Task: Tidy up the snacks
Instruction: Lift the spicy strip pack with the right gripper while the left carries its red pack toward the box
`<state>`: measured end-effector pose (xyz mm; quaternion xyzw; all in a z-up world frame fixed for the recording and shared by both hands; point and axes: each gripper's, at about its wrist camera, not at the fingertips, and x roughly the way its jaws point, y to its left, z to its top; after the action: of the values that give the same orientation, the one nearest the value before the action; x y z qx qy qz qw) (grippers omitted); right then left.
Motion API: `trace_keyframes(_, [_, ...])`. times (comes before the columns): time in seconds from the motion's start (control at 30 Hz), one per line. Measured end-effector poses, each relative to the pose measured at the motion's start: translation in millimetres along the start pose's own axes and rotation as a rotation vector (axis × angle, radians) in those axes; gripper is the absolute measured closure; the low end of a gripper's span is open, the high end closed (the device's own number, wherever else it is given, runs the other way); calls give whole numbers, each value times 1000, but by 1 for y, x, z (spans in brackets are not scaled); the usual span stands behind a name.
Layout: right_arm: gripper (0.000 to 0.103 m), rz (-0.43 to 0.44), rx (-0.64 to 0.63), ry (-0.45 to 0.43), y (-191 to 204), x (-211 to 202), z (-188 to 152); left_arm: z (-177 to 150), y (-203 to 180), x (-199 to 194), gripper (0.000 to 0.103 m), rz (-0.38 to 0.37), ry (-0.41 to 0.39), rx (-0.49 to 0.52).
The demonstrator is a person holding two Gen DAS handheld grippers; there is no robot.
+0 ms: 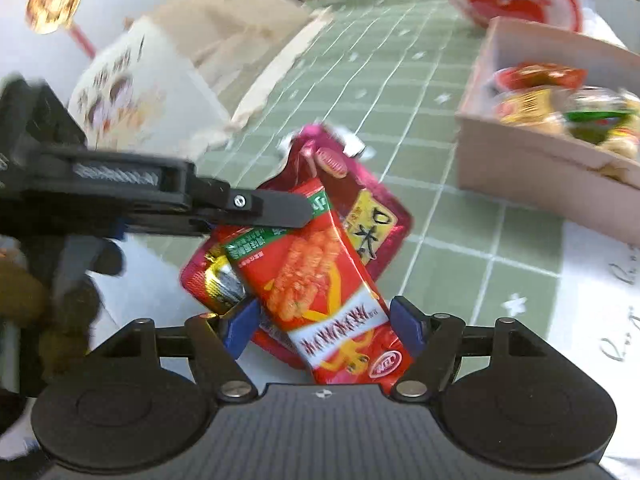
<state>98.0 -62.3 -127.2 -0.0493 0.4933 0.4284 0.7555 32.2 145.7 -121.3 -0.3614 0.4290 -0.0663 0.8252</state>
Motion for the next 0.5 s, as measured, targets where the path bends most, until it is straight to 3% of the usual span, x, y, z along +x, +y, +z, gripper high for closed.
trace_keyframes(0.1, [38,-62,-37,-2,7,2,-7,-4,0,-3,76,58,-22,3])
trace_keyframes(0.23, [54,-185,29,-44,-5,-13,-13,-11,-1,-3,73,67,-35,15])
trace_keyframes(0.4, [54,-314,129,-70,-33,-26,-23,-20,-10,10,73,126,-14,80])
trace_keyframes(0.5, [51,-343,129,-75,-39,-28,-28,-23,-18,12,73,105,-15,98])
